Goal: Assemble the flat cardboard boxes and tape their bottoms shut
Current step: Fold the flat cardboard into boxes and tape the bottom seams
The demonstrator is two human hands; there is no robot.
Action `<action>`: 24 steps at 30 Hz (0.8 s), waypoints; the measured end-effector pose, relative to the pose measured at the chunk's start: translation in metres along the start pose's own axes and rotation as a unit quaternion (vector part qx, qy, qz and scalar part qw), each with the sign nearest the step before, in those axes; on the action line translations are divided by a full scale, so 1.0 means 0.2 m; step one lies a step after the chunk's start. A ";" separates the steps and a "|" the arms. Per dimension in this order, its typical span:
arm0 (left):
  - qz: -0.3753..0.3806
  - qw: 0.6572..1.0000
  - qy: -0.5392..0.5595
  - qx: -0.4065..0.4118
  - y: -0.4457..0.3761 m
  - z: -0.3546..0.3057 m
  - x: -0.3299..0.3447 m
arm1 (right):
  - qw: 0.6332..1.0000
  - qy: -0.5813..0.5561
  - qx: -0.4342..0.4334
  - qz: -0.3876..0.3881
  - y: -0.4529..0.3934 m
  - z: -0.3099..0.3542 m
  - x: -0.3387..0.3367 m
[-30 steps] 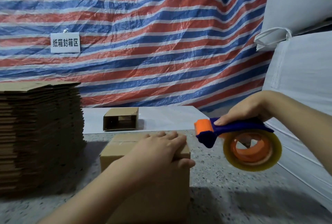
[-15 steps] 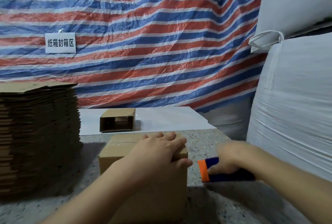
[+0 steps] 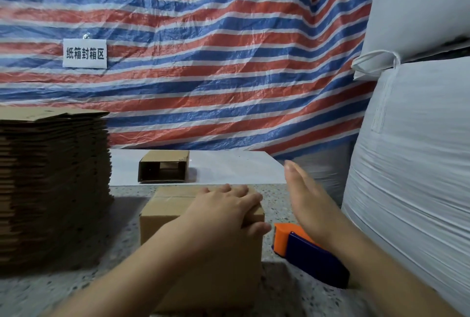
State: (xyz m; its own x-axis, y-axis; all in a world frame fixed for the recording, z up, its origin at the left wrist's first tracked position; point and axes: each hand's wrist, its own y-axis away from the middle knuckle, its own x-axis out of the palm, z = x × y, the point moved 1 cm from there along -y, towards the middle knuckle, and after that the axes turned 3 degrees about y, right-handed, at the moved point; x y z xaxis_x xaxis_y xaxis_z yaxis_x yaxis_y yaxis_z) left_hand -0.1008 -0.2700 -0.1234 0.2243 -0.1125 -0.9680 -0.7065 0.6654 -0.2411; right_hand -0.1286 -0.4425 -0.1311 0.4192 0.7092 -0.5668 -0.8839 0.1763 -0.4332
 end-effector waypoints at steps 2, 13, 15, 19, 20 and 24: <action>-0.002 1.000 -0.012 0.007 0.00 -0.01 -0.01 | 0.990 -0.116 0.040 0.070 0.03 0.08 0.10; 0.035 0.996 0.083 -0.013 0.03 0.02 -0.06 | 0.951 -0.257 0.125 0.114 0.17 -0.05 0.38; -0.009 0.975 0.223 -0.016 0.06 0.05 -0.10 | 0.952 -0.246 0.139 0.121 0.18 -0.05 0.36; -0.252 0.922 0.293 -0.031 0.21 0.15 -0.14 | 0.952 -0.211 0.166 0.146 0.19 -0.04 0.29; -0.319 0.900 0.294 -0.047 0.26 0.19 -0.13 | 0.954 -0.206 0.160 0.148 0.19 -0.04 0.27; -0.399 0.810 0.392 -0.175 0.44 0.36 0.03 | 0.966 -0.213 0.091 0.115 0.20 -0.09 0.26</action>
State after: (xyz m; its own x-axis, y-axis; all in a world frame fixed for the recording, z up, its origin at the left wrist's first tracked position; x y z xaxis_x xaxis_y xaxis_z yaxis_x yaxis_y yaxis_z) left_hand -0.1128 -0.1591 -0.1443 0.3058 -0.9291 -0.2081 -0.7244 -0.0852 -0.6841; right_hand -0.1378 -0.4122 -0.1903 0.1180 0.9537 -0.2765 -0.9817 0.0701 -0.1773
